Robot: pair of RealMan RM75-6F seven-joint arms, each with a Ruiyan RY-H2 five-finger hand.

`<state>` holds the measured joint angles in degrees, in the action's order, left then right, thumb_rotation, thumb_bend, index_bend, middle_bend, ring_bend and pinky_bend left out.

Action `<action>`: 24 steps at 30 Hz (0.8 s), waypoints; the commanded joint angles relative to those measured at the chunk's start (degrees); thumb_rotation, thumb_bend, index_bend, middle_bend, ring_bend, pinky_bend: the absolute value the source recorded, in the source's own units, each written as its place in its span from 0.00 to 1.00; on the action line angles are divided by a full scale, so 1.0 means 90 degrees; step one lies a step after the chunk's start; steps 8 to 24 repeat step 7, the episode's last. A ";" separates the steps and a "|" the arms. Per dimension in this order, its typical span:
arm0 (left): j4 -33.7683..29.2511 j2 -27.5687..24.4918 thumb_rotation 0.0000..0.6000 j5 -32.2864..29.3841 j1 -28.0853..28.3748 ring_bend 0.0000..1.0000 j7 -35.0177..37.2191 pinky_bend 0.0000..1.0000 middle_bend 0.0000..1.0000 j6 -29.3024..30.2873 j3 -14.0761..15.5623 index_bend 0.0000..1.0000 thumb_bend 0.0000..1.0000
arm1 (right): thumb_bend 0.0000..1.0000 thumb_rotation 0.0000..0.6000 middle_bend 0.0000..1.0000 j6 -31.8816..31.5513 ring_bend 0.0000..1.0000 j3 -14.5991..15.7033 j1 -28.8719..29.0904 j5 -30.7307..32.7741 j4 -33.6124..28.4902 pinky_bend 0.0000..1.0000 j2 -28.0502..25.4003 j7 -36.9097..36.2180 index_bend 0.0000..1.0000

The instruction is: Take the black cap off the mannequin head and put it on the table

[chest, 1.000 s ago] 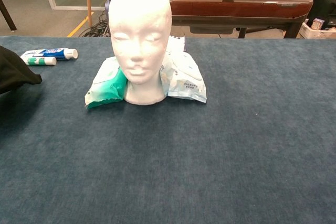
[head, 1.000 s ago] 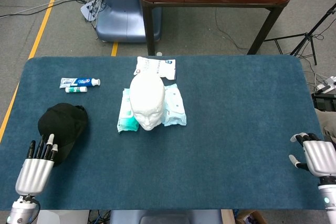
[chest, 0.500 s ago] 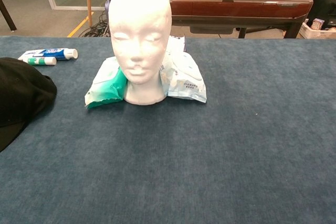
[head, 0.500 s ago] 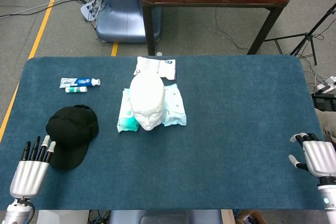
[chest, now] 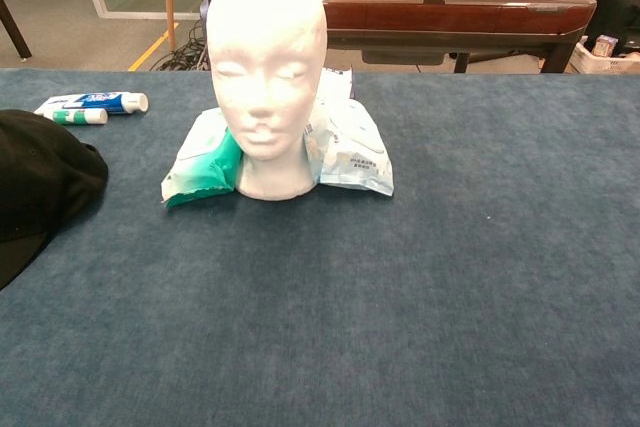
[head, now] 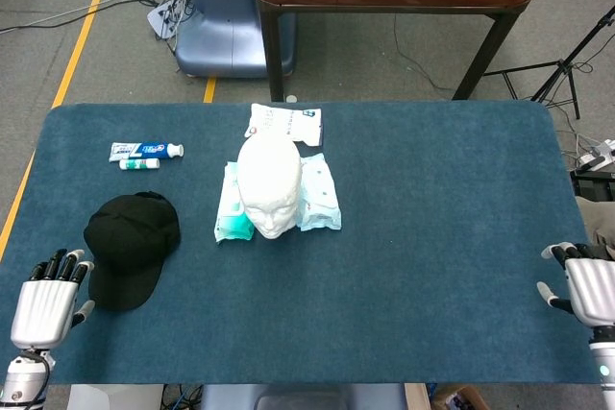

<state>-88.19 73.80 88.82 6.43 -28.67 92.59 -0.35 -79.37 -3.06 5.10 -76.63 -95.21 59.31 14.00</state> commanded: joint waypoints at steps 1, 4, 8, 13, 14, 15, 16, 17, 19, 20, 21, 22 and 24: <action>0.0085 -0.0077 1.00 -0.0214 0.0025 0.21 0.0264 0.35 0.29 -0.0136 -0.0162 0.40 0.08 | 0.25 1.00 0.37 -0.0014 0.30 -0.0018 -0.0013 0.0023 0.0010 0.57 -0.0005 -0.0023 0.40; 0.0070 -0.0111 1.00 -0.0284 0.0064 0.21 0.0415 0.35 0.29 -0.0218 -0.0246 0.40 0.08 | 0.25 1.00 0.37 0.0078 0.30 -0.0045 0.0012 0.0098 0.0057 0.57 -0.0029 -0.0101 0.40; 0.0093 -0.0067 1.00 -0.0360 0.0100 0.21 0.0322 0.35 0.29 -0.0339 -0.0275 0.40 0.08 | 0.25 1.00 0.37 0.0188 0.30 -0.0051 0.0034 0.0177 0.0102 0.57 -0.0045 -0.0155 0.40; 0.0093 -0.0067 1.00 -0.0360 0.0100 0.21 0.0322 0.35 0.29 -0.0339 -0.0275 0.40 0.08 | 0.25 1.00 0.37 0.0188 0.30 -0.0051 0.0034 0.0177 0.0102 0.57 -0.0045 -0.0155 0.40; 0.0093 -0.0067 1.00 -0.0360 0.0100 0.21 0.0322 0.35 0.29 -0.0339 -0.0275 0.40 0.08 | 0.25 1.00 0.37 0.0188 0.30 -0.0051 0.0034 0.0177 0.0102 0.57 -0.0045 -0.0155 0.40; 0.0093 -0.0067 1.00 -0.0360 0.0100 0.21 0.0322 0.35 0.29 -0.0339 -0.0275 0.40 0.08 | 0.25 1.00 0.37 0.0188 0.30 -0.0051 0.0034 0.0177 0.0102 0.57 -0.0045 -0.0155 0.40; 0.0093 -0.0067 1.00 -0.0360 0.0100 0.21 0.0322 0.35 0.29 -0.0339 -0.0275 0.40 0.08 | 0.25 1.00 0.37 0.0188 0.30 -0.0051 0.0034 0.0177 0.0102 0.57 -0.0045 -0.0155 0.40; 0.0093 -0.0067 1.00 -0.0360 0.0100 0.21 0.0322 0.35 0.29 -0.0339 -0.0275 0.40 0.08 | 0.25 1.00 0.37 0.0188 0.30 -0.0051 0.0034 0.0177 0.0102 0.57 -0.0045 -0.0155 0.40; 0.0093 -0.0067 1.00 -0.0360 0.0100 0.21 0.0322 0.35 0.29 -0.0339 -0.0275 0.40 0.08 | 0.25 1.00 0.37 0.0188 0.30 -0.0051 0.0034 0.0177 0.0102 0.57 -0.0045 -0.0155 0.40; 0.0093 -0.0067 1.00 -0.0360 0.0100 0.21 0.0322 0.35 0.29 -0.0339 -0.0275 0.40 0.08 | 0.25 1.00 0.37 0.0188 0.30 -0.0051 0.0034 0.0177 0.0102 0.57 -0.0045 -0.0155 0.40; 0.0093 -0.0067 1.00 -0.0360 0.0100 0.21 0.0322 0.35 0.29 -0.0339 -0.0275 0.40 0.08 | 0.25 1.00 0.37 0.0188 0.30 -0.0051 0.0034 0.0177 0.0102 0.57 -0.0045 -0.0155 0.40; 0.0093 -0.0067 1.00 -0.0360 0.0100 0.21 0.0322 0.35 0.29 -0.0339 -0.0275 0.40 0.08 | 0.25 1.00 0.37 0.0188 0.30 -0.0051 0.0034 0.0177 0.0102 0.57 -0.0045 -0.0155 0.40; 0.0093 -0.0067 1.00 -0.0360 0.0100 0.21 0.0322 0.35 0.29 -0.0339 -0.0275 0.40 0.08 | 0.25 1.00 0.37 0.0188 0.30 -0.0051 0.0034 0.0177 0.0102 0.57 -0.0045 -0.0155 0.40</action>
